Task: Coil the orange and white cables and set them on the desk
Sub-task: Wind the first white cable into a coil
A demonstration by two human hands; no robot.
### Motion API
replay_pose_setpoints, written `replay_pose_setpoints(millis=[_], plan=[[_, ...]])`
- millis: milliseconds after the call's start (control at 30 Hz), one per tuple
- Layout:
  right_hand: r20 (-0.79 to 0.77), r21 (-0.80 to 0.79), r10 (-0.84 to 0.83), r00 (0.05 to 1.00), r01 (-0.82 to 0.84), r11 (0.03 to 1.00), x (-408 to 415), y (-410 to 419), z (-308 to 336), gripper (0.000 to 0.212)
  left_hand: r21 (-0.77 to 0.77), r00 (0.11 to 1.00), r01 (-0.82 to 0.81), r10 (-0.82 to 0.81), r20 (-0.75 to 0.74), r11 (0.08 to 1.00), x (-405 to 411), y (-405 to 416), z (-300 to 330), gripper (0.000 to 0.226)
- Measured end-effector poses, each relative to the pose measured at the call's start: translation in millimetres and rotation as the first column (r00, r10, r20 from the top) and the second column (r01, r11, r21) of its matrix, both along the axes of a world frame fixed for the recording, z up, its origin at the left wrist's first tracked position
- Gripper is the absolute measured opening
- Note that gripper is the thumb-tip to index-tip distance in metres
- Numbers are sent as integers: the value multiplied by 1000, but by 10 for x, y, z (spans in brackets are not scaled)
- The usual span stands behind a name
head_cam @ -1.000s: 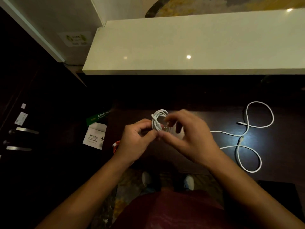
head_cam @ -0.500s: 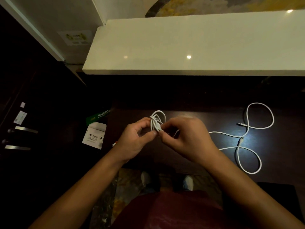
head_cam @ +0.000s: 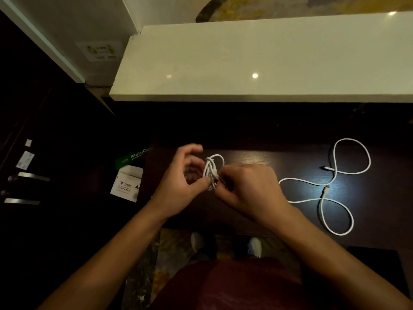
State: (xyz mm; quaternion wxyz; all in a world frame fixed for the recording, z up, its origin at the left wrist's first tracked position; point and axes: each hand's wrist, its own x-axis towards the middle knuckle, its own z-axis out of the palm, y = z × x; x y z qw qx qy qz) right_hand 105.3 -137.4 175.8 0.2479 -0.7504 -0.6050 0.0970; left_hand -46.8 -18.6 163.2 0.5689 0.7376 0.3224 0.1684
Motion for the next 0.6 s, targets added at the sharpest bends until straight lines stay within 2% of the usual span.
replay_pose_setpoints(millis=[33, 67, 133, 200, 433, 600], plan=[[-17, -11, 12, 1000, -12, 1000, 11, -4, 2, 38, 32, 1000, 23, -23, 14, 999, -16, 13, 15, 71], [-32, -11, 23, 999, -24, 1000, 19, -7, 1, 38, 87, 998, 66, -67, -1, 994, -29, 27, 39, 74], [-56, 15, 46, 997, -45, 999, 24, -14, 5, 38, 229, 985, 172, -159, -73, 958, -45, 63, 84, 63], [-81, 44, 63, 995, -60, 997, 19, -23, 5, 37, 307, 972, 233, -207, -114, 923, -54, 106, 130, 55], [-144, 139, 110, 984, -90, 986, 15, -36, -43, 23, 328, 949, 313, -301, -90, 891, -61, 225, 243, 54], [-239, 134, 100, 966, -69, 989, 30, -2, -49, 23, 586, 932, 360, -305, -196, 726, -7, 210, 188, 60]])
